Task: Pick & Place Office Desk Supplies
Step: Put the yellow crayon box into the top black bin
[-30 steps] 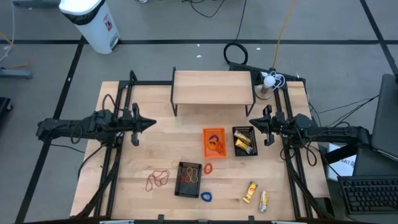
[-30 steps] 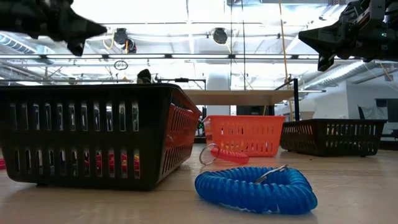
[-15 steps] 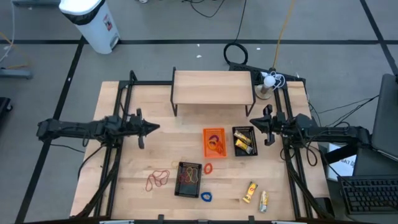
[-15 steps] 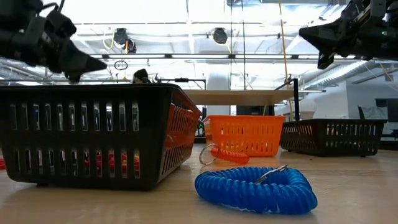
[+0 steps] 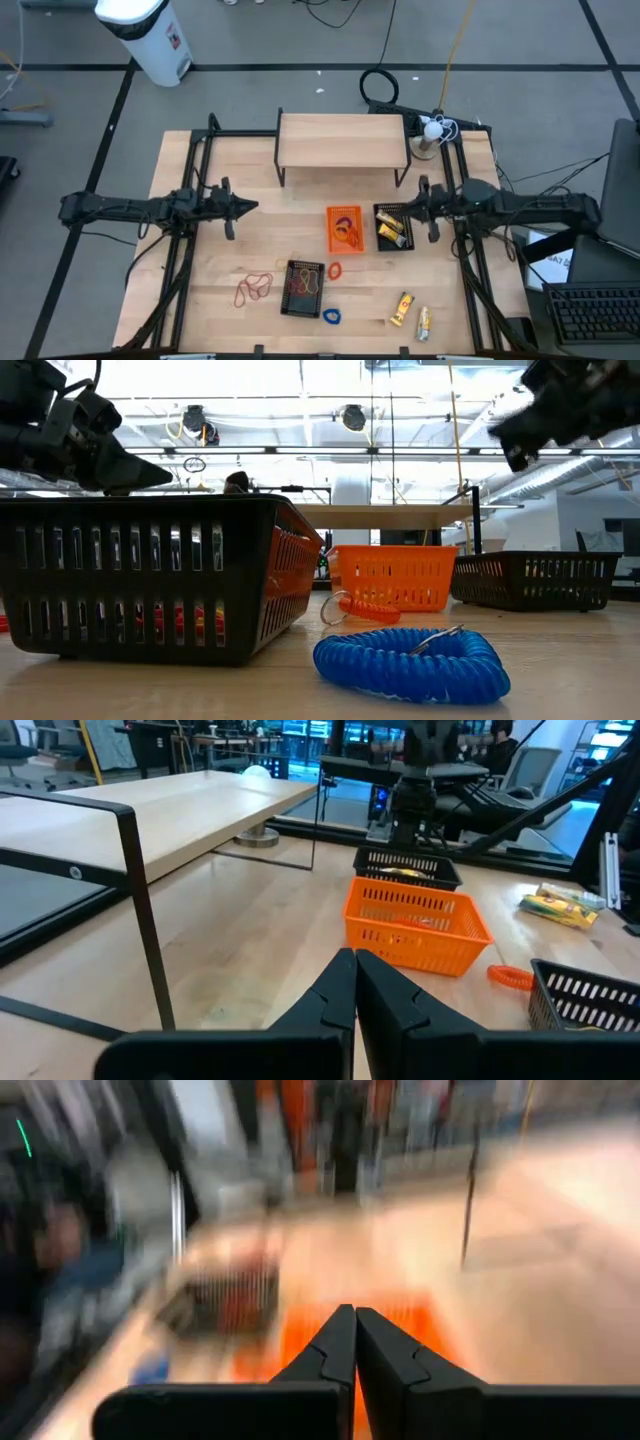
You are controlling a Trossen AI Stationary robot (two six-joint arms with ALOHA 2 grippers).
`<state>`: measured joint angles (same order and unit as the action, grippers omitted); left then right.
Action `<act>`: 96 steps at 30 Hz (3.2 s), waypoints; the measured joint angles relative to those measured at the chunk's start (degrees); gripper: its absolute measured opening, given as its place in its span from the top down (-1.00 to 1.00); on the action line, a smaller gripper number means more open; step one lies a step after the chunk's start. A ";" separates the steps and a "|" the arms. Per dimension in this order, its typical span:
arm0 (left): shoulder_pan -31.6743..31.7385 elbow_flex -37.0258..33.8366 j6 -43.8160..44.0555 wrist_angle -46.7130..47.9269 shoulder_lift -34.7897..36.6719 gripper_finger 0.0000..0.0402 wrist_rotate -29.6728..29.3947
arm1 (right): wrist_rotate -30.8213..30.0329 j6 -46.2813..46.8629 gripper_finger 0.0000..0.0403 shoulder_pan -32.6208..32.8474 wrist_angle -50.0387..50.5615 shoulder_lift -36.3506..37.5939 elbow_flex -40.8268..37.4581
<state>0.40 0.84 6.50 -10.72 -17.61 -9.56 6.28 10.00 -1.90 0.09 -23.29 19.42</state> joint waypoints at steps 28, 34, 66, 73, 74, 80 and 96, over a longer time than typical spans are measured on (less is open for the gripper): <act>0.00 0.07 0.09 -1.07 0.00 0.95 -0.94 | 1.42 23.54 0.03 36.38 19.52 -49.81 24.61; 0.00 0.07 0.04 -1.05 0.00 0.95 -0.94 | -0.44 25.09 -0.06 41.09 19.45 -55.35 25.92; -0.01 0.09 -0.04 -0.24 0.00 0.95 -0.84 | -0.34 23.55 0.16 41.21 12.27 -68.65 25.95; 0.00 0.09 -0.09 0.26 0.00 0.95 -0.96 | -1.50 21.21 0.54 39.89 10.20 -68.08 25.68; 0.00 0.09 -0.09 0.24 0.00 0.95 -0.98 | -1.67 19.71 0.59 39.53 8.95 -67.69 25.63; -0.01 0.09 -0.08 0.17 0.00 0.95 -0.98 | -0.53 11.06 0.65 36.74 2.79 -60.35 25.73; -0.01 0.09 -0.33 -0.02 0.00 0.95 -1.01 | -2.35 -4.52 0.64 22.45 -15.99 -30.11 16.19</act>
<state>0.39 0.93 6.18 -10.74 -17.61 -10.58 3.93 5.48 20.55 -15.89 -53.40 35.61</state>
